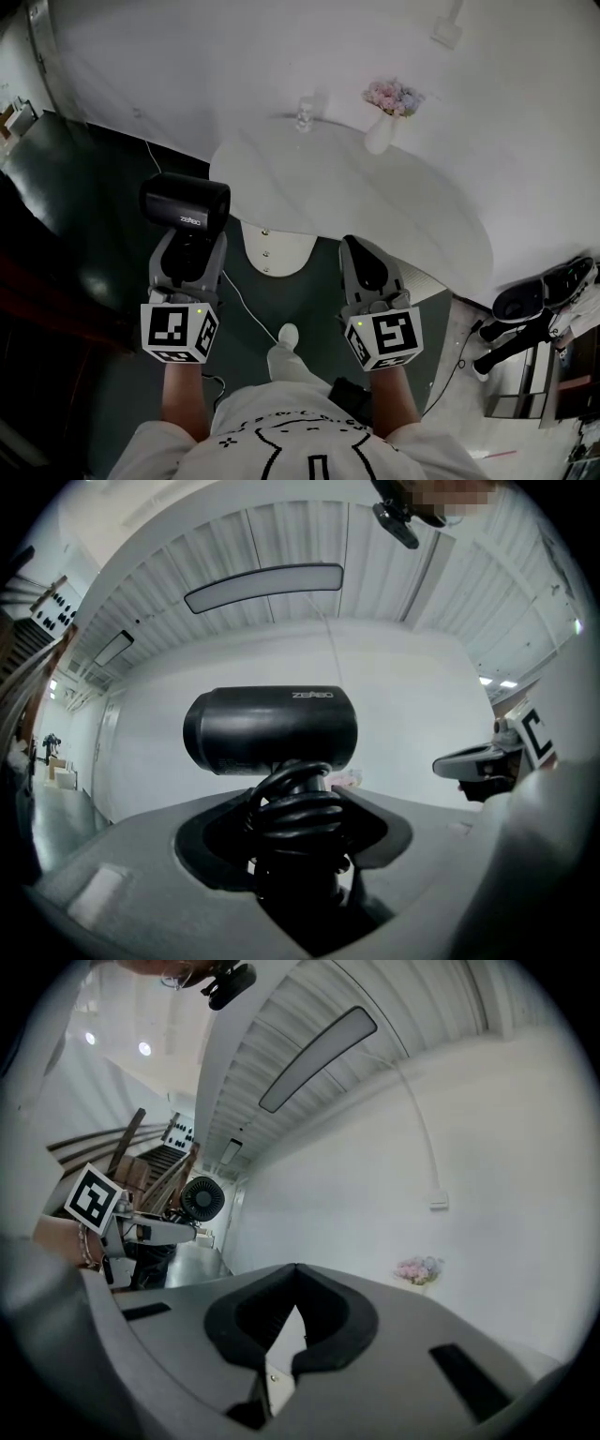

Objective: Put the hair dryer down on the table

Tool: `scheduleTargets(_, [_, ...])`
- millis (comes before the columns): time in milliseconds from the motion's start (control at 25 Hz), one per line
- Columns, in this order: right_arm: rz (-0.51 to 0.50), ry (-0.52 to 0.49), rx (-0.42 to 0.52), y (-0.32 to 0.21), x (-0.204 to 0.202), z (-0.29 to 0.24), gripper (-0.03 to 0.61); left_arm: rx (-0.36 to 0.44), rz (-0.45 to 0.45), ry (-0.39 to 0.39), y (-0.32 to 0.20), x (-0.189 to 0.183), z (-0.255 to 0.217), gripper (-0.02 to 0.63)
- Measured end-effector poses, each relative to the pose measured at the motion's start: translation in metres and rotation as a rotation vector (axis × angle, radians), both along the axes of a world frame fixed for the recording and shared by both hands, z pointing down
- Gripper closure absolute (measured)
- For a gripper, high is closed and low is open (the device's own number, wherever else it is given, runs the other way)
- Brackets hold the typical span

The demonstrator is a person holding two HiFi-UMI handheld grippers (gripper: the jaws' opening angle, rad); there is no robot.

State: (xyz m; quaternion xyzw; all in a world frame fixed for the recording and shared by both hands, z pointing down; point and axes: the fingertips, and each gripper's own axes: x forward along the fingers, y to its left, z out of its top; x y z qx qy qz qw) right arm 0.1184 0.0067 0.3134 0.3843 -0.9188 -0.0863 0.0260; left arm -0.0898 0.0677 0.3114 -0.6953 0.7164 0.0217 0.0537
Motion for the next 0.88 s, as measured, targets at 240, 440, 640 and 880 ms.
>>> scheduleTargets(240, [-0.011, 0.002, -0.008, -0.071, -0.014, 0.002, 0.581, -0.012, -0.029, 0.000, -0.067, -0.018, -0.002, 0.362])
scheduleTargets(440, [-0.003, -0.009, -0.019, -0.132, -0.020, -0.001, 0.581, -0.007, -0.027, 0.007, -0.125, -0.030, -0.007, 0.362])
scheduleTargets(640, [-0.002, -0.005, -0.022, -0.179, -0.027, 0.000, 0.581, -0.021, -0.050, 0.011, -0.173, -0.044, -0.004, 0.362])
scheduleTargets(880, [-0.018, 0.008, -0.037, -0.215, -0.038, 0.006, 0.581, -0.058, -0.076, 0.026, -0.205, -0.059, 0.013, 0.362])
